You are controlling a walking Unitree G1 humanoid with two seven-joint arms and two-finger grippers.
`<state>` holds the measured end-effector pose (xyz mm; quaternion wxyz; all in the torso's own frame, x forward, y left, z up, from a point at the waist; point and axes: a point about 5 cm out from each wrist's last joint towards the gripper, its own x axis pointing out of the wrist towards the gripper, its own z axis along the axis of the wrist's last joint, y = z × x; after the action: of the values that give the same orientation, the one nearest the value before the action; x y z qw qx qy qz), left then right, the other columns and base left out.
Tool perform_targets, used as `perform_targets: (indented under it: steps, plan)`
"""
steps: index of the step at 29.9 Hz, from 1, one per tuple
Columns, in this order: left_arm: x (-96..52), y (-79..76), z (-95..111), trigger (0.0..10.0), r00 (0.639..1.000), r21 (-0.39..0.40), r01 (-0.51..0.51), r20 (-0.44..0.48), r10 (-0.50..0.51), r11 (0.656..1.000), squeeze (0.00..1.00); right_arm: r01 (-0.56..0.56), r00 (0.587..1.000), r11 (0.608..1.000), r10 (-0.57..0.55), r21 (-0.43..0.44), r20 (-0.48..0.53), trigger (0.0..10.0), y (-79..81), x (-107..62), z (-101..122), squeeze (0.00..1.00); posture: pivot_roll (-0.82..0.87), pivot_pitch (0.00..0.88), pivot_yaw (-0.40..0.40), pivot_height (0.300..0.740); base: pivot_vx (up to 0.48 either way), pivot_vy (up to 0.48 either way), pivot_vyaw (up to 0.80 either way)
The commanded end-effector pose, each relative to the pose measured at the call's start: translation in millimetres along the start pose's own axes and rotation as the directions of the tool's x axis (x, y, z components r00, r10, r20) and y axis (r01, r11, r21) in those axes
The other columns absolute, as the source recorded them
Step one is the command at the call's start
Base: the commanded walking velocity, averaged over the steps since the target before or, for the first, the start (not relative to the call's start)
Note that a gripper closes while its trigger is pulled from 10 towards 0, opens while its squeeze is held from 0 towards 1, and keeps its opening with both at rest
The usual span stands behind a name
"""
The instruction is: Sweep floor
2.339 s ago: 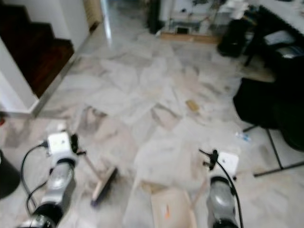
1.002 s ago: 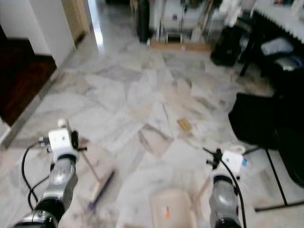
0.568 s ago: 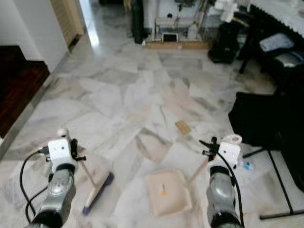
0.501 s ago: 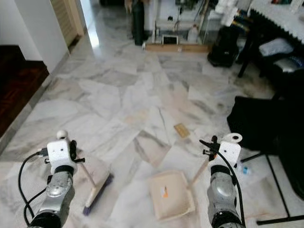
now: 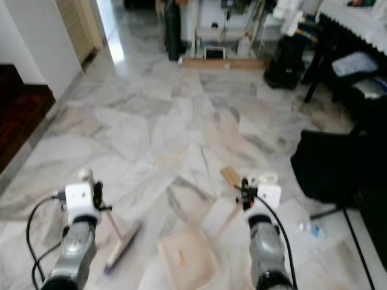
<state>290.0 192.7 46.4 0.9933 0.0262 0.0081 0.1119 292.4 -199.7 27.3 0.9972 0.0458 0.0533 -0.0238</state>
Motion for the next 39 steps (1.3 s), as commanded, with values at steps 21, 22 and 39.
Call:
perform_targets:
  steps: [21, 22, 39]
  plan:
    - [9.5, -2.2, 12.9, 10.0, 0.999, -0.003, 0.012, 0.039, -0.012, 1.0, 0.0, -0.013, 0.999, 1.0, 0.013, 0.023, -0.032, 10.0, 1.0, 2.1, -3.8, 0.0, -0.03, 0.0, -0.007, 0.74, 0.34, 0.0, 0.0]
    - [9.7, -2.1, 13.1, 10.0, 0.999, -0.002, 0.011, 0.04, -0.011, 1.0, 0.0, -0.013, 0.999, 1.0, 0.014, 0.023, -0.032, 10.0, 1.2, 2.2, -3.7, 0.0, -0.02, 0.0, -0.007, 0.74, 0.337, 0.0, 0.0]
    - [17.3, -1.1, 22.5, 10.0, 0.998, -0.016, -0.01, 0.065, 0.011, 1.0, 0.0, -0.012, 0.999, 1.0, 0.01, 0.024, 0.046, 10.0, 8.5, 9.3, 10.1, 0.0, -0.02, 0.021, -0.015, 0.74, 0.338, 0.0, 0.0]
